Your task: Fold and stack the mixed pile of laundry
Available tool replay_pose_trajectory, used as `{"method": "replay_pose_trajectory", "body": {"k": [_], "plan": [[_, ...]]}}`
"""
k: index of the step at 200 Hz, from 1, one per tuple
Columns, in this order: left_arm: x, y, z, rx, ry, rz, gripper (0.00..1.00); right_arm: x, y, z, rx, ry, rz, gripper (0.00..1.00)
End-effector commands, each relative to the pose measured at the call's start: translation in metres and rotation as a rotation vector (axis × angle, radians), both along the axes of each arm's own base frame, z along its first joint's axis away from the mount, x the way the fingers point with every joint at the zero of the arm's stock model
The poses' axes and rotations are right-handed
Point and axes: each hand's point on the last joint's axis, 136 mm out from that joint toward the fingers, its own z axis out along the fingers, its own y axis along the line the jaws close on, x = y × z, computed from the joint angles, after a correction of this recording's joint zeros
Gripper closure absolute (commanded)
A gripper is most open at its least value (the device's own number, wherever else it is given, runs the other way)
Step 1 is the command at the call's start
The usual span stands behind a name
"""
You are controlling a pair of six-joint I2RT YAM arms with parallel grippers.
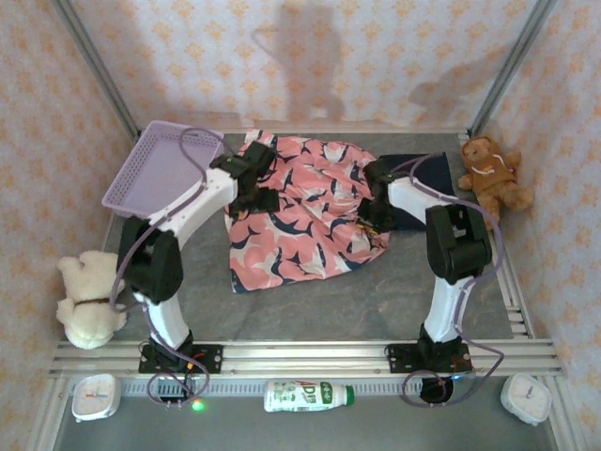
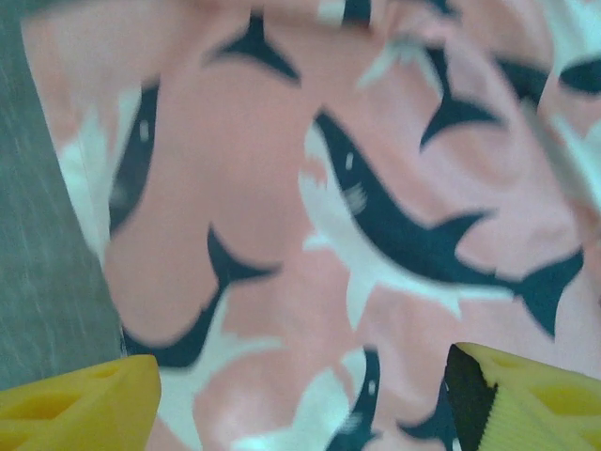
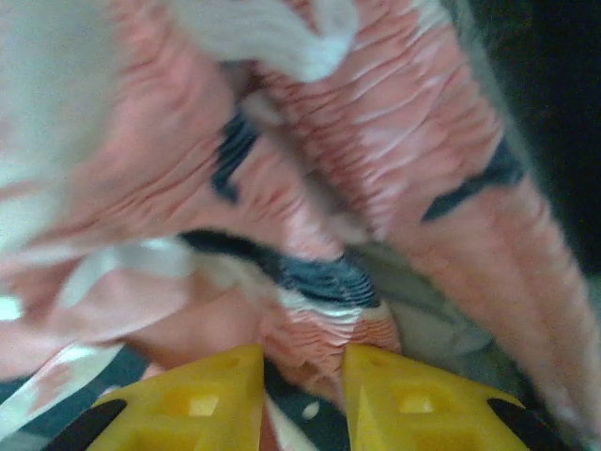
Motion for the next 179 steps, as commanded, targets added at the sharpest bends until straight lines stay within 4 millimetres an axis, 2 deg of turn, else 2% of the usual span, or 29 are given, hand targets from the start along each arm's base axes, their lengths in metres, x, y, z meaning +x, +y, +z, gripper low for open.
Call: {"method": "replay_pose_trajectory", "body": {"k": [1,19,26,41,51,66,73,105,126,140,164,179], "plan": [[-0.023,-0.002,-0.027,-0.044,0.017,0.133,0.2,-0.053,0.002,-0.003,0.021,0.087,-0.039,0.7],[-0.044,0.005,-0.034,-0.024,0.029,0.172,0.18,-0.074,-0.002,0.015,0.043,0.074,-0.059,0.67],[-0.051,0.009,-0.036,-0.017,0.035,0.187,0.16,-0.082,-0.008,0.024,0.029,0.065,-0.065,0.56],[-0.065,0.016,-0.039,-0.012,0.047,0.214,0.12,-0.091,-0.021,0.038,-0.022,0.033,-0.063,0.39],[-0.074,0.021,-0.038,-0.007,0.056,0.227,0.1,-0.096,-0.032,0.045,-0.073,0.019,-0.056,0.32],[-0.087,0.028,-0.037,-0.002,0.068,0.243,0.09,-0.104,-0.045,0.048,-0.129,0.018,-0.048,0.25],[-0.094,0.031,-0.038,-0.002,0.075,0.256,0.03,-0.107,-0.048,0.046,-0.138,0.027,-0.046,0.25],[-0.126,0.035,-0.047,-0.053,0.111,0.299,0.03,-0.124,-0.049,0.028,-0.125,0.073,-0.039,0.24],[-0.147,0.034,-0.058,-0.071,0.127,0.299,0.05,-0.122,-0.044,0.018,-0.092,0.055,-0.029,0.25],[-0.157,0.027,-0.066,-0.1,0.132,0.282,0.08,-0.116,-0.04,0.01,-0.08,0.049,-0.018,0.27],[-0.173,0.023,-0.079,-0.075,0.154,0.243,0.14,-0.108,-0.048,-0.005,-0.141,0.043,-0.014,0.37],[-0.184,0.033,-0.087,-0.024,0.172,0.242,0.17,-0.105,-0.054,-0.011,-0.178,0.055,-0.022,0.53]]}}
